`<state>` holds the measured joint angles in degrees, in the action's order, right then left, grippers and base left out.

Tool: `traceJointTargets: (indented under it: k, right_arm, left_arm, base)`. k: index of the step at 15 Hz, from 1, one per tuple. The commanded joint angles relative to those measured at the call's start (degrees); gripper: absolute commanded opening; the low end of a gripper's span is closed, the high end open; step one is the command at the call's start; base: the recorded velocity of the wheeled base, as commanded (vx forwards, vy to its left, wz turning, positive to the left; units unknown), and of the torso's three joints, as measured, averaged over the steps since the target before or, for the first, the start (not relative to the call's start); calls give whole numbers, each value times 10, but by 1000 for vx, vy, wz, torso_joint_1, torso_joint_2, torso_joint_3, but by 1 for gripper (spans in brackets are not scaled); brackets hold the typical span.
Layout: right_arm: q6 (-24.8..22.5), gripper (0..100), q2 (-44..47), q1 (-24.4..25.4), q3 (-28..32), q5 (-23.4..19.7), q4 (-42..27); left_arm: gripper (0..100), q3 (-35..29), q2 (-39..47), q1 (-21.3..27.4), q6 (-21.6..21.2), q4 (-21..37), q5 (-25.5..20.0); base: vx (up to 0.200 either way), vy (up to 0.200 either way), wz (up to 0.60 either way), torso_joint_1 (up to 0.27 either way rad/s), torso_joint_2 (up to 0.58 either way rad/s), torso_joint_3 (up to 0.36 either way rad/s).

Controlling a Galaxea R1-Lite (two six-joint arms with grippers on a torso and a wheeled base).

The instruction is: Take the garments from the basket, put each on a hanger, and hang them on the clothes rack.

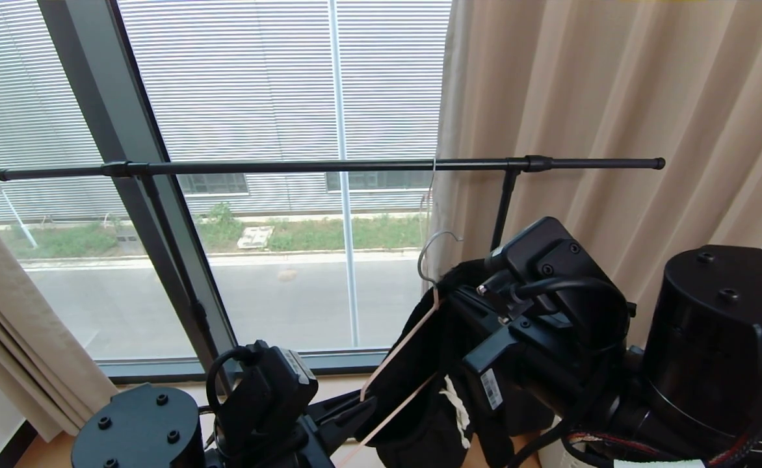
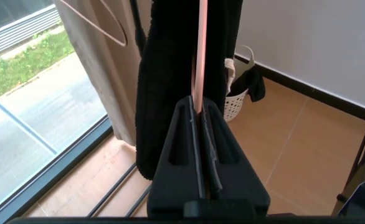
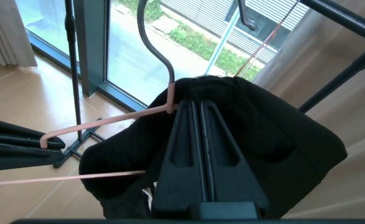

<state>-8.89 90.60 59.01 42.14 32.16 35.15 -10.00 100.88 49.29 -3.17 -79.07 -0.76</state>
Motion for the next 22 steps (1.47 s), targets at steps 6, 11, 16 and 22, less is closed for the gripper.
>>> traceJointTargets:
  k: [6, 11, 16, 22]
  right_arm:
    - [-3, 100, 5, 0, -2, 6, 1]
    - [-30, 100, -69, -32, -27, 22, -6]
    - [-61, 100, -108, -81, -35, -57, -28]
    - [-111, 100, -180, -293, 77, -427, -307]
  left_arm:
    - [0, 1, -1, 0, 0, -2, 0]
    - [0, 7, 1, 0, 1, -24, 0]
    - [0, 19, 15, -2, 5, -64, -14]
    - [0, 32, 35, -4, 4, -109, -21]
  base:
    - [0, 0, 0, 0, 0, 0]
    - [0, 0, 0, 0, 0, 0]
    - [0, 0, 0, 0, 0, 0]
    - [0, 0, 0, 0, 0, 0]
